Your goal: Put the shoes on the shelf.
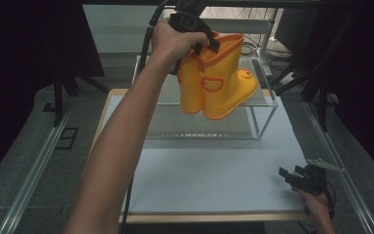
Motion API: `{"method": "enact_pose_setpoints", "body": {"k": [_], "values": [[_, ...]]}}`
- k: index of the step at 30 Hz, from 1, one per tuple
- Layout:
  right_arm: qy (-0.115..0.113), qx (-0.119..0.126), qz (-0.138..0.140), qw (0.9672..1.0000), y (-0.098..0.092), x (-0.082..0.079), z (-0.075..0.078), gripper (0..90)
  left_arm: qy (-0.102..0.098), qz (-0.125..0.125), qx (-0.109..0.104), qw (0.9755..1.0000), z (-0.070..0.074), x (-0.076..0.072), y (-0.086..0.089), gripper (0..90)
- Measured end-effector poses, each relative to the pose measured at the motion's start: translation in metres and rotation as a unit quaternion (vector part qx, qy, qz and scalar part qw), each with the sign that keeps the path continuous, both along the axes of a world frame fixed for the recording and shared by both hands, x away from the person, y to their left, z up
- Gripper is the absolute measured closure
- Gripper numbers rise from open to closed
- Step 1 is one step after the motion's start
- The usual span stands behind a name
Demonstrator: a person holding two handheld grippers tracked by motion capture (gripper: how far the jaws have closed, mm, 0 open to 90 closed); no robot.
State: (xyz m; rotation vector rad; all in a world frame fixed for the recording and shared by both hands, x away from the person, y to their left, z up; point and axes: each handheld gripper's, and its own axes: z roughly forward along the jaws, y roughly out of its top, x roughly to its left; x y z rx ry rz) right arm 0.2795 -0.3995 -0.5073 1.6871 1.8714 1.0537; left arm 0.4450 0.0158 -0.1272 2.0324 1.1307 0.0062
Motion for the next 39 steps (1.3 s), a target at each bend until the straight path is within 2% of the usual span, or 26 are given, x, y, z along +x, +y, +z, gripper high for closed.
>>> {"method": "enact_pose_setpoints", "body": {"k": [5, 8, 9, 12, 17, 21, 25, 31, 35, 37, 39], "values": [[-0.001, 0.002, -0.003, 1.0000, -0.003, 0.000, 0.000, 26.8, 0.006, 0.051, 0.006, 0.9987, -0.004, 0.023, 0.006, 81.7], [0.002, 0.005, -0.006, 1.0000, -0.005, 0.001, -0.001, 26.8, 0.001, 0.085, 0.010, 0.9964, -0.003, 0.035, 0.008, 81.8], [0.002, 0.004, -0.006, 1.0000, -0.005, 0.001, -0.001, 26.8, -0.004, 0.104, 0.013, 0.9945, -0.003, 0.038, 0.007, 81.8], [0.000, 0.004, -0.006, 1.0000, -0.006, 0.002, -0.001, 26.8, -0.008, 0.135, 0.018, 0.9906, -0.006, 0.046, 0.004, 81.7], [-0.002, 0.007, -0.006, 1.0000, -0.007, 0.000, 0.001, 26.9, -0.007, 0.167, 0.037, 0.9852, -0.014, 0.059, 0.001, 81.7], [-0.005, 0.007, -0.005, 1.0000, -0.007, 0.000, 0.001, 26.9, 0.003, 0.185, 0.036, 0.9821, -0.023, 0.069, 0.008, 81.7], [-0.002, 0.008, -0.005, 1.0000, -0.006, 0.000, 0.001, 26.9, 0.001, 0.197, 0.027, 0.9800, -0.033, 0.078, 0.012, 81.7], [-0.002, 0.007, -0.002, 1.0000, -0.004, -0.001, 0.001, 26.9, 0.009, 0.211, 0.039, 0.9767, -0.047, 0.087, 0.016, 81.4], [-0.001, 0.005, -0.003, 1.0000, -0.004, -0.001, 0.000, 26.9, 0.009, 0.212, 0.038, 0.9765, -0.049, 0.088, 0.017, 80.4], [0.001, 0.005, -0.004, 1.0000, -0.005, -0.001, 0.000, 26.9, 0.012, 0.203, 0.032, 0.9787, -0.049, 0.089, 0.015, 77.8], [0.001, 0.005, -0.005, 1.0000, -0.005, -0.001, -0.001, 27.0, 0.010, 0.197, 0.031, 0.9799, -0.049, 0.089, 0.012, 69.2]]}}
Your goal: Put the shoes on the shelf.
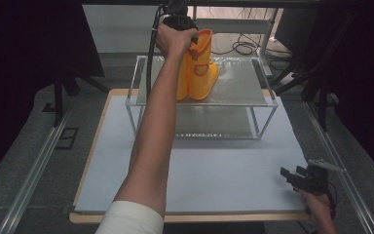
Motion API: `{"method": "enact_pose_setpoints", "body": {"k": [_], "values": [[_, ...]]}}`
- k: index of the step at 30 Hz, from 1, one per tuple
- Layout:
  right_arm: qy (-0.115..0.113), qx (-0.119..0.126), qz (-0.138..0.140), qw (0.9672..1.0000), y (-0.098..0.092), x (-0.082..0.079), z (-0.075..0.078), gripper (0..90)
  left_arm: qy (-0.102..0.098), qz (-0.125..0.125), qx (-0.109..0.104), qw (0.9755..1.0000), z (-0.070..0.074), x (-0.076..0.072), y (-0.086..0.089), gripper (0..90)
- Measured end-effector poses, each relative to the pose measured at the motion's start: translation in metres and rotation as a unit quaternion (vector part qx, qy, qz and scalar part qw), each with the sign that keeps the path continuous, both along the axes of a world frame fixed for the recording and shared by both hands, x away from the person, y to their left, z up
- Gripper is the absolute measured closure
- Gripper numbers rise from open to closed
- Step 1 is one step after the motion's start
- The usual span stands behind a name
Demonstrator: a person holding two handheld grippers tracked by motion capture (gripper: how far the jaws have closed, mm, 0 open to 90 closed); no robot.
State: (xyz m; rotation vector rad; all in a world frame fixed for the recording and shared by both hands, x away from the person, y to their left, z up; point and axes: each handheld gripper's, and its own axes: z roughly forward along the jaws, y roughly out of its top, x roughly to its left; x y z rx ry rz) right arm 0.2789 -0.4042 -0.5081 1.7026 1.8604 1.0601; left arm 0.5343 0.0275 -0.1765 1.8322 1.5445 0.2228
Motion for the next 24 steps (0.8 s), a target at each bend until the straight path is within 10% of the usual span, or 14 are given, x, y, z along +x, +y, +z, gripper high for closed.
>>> {"method": "enact_pose_setpoints", "body": {"k": [10, 19, 24], "values": [[-0.002, -0.003, 0.003, 1.0000, 0.002, 0.000, -0.001, 27.0, -0.031, -0.004, -0.021, 0.9993, 0.018, -0.005, -0.003, 39.9], [-0.002, -0.004, 0.004, 1.0000, 0.002, 0.000, -0.001, 27.0, -0.042, -0.026, -0.026, 0.9984, 0.030, -0.022, 0.011, 40.0], [-0.004, -0.005, 0.003, 1.0000, 0.003, -0.001, 0.001, 27.0, -0.081, -0.057, -0.031, 0.9946, 0.042, -0.047, 0.028, 53.9]]}}
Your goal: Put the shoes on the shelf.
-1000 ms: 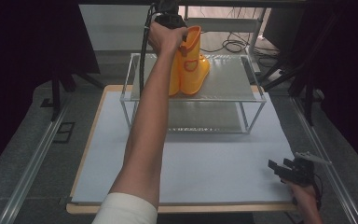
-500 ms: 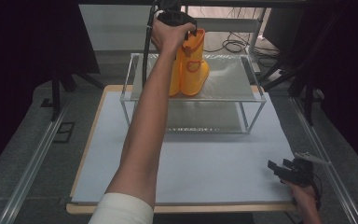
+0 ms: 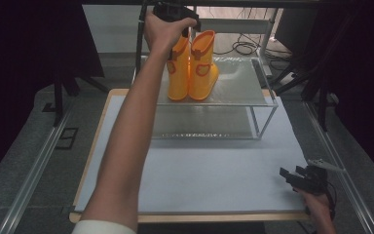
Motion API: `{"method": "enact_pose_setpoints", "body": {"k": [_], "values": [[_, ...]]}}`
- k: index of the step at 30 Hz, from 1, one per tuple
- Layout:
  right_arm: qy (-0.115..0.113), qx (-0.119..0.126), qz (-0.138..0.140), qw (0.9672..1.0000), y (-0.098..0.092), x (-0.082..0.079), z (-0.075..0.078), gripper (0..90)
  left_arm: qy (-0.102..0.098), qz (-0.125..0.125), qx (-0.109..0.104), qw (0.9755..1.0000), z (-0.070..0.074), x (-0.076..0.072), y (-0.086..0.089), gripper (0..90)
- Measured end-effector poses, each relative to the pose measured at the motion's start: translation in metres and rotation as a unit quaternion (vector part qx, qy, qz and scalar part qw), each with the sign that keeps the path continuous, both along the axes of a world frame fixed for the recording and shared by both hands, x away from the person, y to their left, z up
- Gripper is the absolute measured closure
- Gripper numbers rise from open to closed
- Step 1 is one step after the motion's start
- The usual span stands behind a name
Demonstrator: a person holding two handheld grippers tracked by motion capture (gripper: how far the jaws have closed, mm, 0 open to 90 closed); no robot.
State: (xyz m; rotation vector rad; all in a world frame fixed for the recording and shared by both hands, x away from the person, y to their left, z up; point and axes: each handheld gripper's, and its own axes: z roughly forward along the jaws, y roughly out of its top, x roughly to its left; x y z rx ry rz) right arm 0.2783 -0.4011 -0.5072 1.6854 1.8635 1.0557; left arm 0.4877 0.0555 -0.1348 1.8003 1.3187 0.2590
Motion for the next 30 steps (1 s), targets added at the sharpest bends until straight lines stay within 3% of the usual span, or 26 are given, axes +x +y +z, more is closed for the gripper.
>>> {"method": "enact_pose_setpoints", "body": {"k": [5, 14, 20, 30], "values": [[-0.001, -0.002, 0.000, 1.0000, 0.001, -0.001, 0.002, 27.0, -0.016, -0.035, 0.004, 0.9993, 0.004, -0.026, 0.020, 66.8], [-0.003, -0.005, -0.001, 1.0000, 0.002, -0.002, 0.003, 26.9, -0.013, -0.088, 0.022, 0.9958, -0.007, -0.049, 0.039, 79.4], [-0.002, -0.005, -0.003, 1.0000, 0.002, -0.002, 0.003, 27.0, -0.014, -0.098, 0.038, 0.9943, -0.017, -0.061, 0.055, 88.8], [-0.003, -0.013, 0.003, 0.9999, 0.003, -0.001, 0.003, 26.9, -0.012, -0.093, 0.041, 0.9947, -0.045, -0.071, 0.087, 89.6]]}}
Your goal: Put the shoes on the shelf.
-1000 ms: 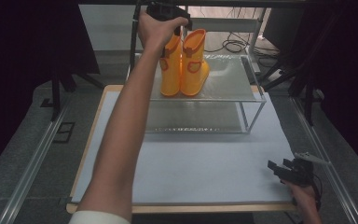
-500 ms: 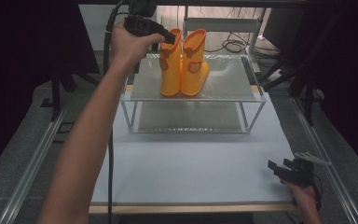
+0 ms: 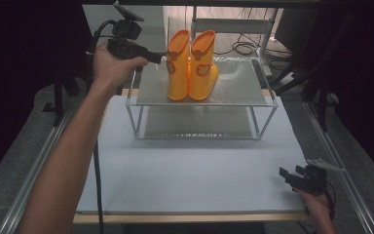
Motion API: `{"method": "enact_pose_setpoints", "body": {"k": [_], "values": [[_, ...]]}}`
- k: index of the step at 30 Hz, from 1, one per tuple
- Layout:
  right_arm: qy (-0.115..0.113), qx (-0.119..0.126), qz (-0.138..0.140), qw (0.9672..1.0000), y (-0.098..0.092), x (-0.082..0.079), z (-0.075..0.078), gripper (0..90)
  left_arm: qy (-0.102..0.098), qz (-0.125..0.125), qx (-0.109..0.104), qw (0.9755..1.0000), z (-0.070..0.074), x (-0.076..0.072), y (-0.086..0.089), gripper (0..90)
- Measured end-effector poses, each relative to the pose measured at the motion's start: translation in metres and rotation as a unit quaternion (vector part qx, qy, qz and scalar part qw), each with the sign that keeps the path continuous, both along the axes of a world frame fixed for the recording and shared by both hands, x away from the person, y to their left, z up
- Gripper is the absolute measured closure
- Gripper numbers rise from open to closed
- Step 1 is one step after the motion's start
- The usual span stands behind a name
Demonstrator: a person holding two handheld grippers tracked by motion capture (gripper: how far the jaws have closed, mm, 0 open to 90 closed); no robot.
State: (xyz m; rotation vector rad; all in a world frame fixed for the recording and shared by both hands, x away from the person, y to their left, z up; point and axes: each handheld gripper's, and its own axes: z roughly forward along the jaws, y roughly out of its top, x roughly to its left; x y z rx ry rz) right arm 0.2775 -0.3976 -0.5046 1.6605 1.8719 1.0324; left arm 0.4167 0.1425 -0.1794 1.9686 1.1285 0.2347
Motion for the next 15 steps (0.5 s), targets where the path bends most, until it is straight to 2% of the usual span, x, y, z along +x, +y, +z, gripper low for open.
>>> {"method": "enact_pose_setpoints", "body": {"k": [3, 8, 15], "values": [[0.002, 0.000, -0.001, 1.0000, 0.000, 0.000, 0.000, 27.0, 0.003, -0.001, 0.004, 1.0000, -0.010, -0.001, 0.007, 89.6], [0.006, -0.002, 0.002, 1.0000, 0.001, 0.000, -0.001, 27.0, 0.020, 0.005, 0.017, 0.9996, -0.032, 0.003, 0.017, 89.6], [0.005, -0.005, 0.001, 1.0000, 0.000, 0.000, 0.000, 27.0, 0.049, 0.016, 0.049, 0.9975, -0.075, 0.019, 0.016, 89.5]]}}
